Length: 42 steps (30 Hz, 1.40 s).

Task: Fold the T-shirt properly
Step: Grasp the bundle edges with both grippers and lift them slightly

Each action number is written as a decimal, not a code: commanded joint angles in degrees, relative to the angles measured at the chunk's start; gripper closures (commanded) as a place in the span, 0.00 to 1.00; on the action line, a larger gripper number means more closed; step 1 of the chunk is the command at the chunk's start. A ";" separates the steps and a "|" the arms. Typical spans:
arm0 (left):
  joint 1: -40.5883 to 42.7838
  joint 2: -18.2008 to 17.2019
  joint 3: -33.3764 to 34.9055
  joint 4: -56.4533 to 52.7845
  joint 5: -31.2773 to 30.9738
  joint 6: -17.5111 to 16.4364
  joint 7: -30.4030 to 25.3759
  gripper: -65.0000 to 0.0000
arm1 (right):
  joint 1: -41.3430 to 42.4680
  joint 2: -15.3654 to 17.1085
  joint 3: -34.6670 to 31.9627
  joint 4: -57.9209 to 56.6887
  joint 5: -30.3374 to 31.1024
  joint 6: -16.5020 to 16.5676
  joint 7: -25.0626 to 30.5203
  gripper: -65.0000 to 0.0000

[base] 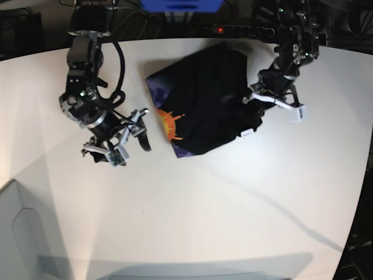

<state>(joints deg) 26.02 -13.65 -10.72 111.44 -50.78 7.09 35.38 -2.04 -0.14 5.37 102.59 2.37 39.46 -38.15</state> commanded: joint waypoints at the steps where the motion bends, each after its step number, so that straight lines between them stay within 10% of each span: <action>1: 1.19 -0.55 -0.22 0.78 -0.51 -0.28 -0.69 1.00 | 0.94 0.01 0.04 1.19 0.93 0.54 1.54 0.30; 21: -0.75 1.39 -3.83 -13.28 -0.51 -0.81 -0.69 1.00 | 0.07 -0.25 -0.05 2.43 1.19 0.54 1.54 0.30; 42: 2.33 0.95 -4.27 -13.46 -0.51 -0.89 -0.61 1.00 | -5.65 -0.34 -18.24 -4.17 1.28 0.54 2.15 0.31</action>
<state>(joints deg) 27.90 -12.05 -14.74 97.51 -51.72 5.78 33.82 -8.19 -0.16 -12.88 97.54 2.85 39.44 -36.99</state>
